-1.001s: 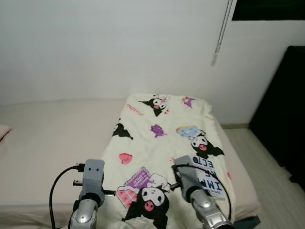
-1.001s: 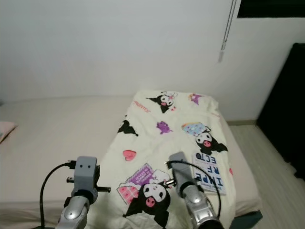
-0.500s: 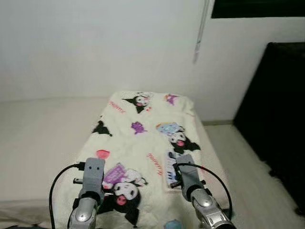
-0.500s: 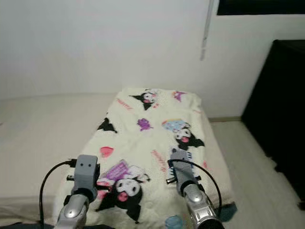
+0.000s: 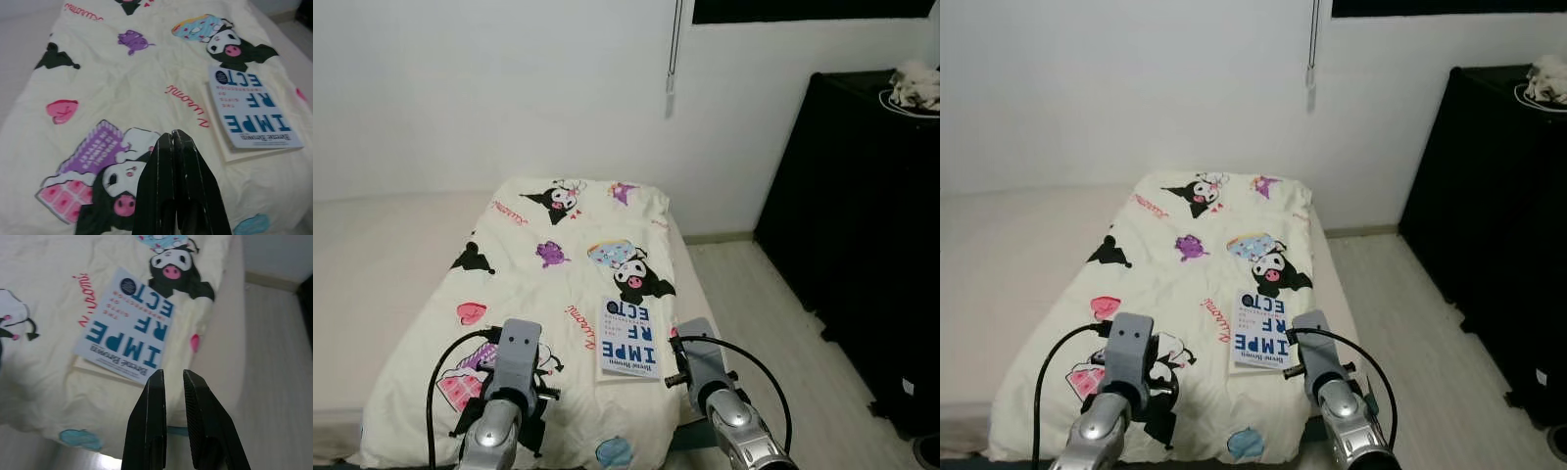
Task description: Clean up the room
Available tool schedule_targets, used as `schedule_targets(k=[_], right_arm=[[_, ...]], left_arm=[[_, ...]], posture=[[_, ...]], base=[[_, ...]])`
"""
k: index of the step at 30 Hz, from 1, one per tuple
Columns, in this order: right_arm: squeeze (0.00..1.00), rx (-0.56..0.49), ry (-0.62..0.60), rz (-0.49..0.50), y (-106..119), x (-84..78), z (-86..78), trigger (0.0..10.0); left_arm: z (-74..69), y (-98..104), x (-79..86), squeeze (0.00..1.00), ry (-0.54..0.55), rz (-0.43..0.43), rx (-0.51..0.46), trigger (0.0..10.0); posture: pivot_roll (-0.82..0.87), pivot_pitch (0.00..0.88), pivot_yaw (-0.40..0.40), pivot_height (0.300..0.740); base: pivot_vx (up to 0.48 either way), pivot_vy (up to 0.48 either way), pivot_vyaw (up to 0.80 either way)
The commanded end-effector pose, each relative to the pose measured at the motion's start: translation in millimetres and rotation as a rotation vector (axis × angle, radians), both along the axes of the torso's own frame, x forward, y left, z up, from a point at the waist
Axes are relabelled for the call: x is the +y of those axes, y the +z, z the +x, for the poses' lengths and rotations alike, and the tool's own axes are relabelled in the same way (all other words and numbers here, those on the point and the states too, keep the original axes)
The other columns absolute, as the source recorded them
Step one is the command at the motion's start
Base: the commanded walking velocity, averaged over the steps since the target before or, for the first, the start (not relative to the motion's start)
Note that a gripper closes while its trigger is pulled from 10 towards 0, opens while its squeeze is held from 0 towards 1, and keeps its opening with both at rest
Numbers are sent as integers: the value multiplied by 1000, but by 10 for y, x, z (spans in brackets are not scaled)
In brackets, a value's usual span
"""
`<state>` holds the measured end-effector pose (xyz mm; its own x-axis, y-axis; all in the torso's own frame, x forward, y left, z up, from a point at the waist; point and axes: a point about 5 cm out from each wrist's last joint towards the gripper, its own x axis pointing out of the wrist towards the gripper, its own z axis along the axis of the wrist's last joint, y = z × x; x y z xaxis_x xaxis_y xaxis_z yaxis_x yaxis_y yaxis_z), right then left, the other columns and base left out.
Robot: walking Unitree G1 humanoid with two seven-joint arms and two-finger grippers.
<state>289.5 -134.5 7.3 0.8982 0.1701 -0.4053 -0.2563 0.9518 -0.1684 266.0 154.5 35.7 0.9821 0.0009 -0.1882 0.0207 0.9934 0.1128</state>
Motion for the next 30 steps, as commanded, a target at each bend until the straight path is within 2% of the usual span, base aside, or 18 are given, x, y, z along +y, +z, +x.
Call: schedule_targets(k=[1,14,19,23,30], right_arm=[[0,-3,16,16,1,81,-8,10000],[0,-8,11,17,2,70,-13,10000],[0,-13,3,18,5,59,-15,10000],[0,-12,1,20,8,44,-17,10000],[0,-10,4,20,10,39,-13,10000]], left_arm=[[-21,-28,63,0,18,16,14,10000],[-43,-12,50,0,43,-38,-8,10000],[-57,-9,37,0,31,-46,-12,10000],[-74,30,-18,0,-9,-85,-39,10000],[-75,44,-17,0,-2,-106,-47,10000]], posture=[[30,17,-7,740],[31,22,-10,740],[31,27,-15,740],[30,31,-18,740],[29,36,-23,740]], base=[[0,0,0],[0,0,0],[0,0,0],[0,0,0],[326,0,0]])
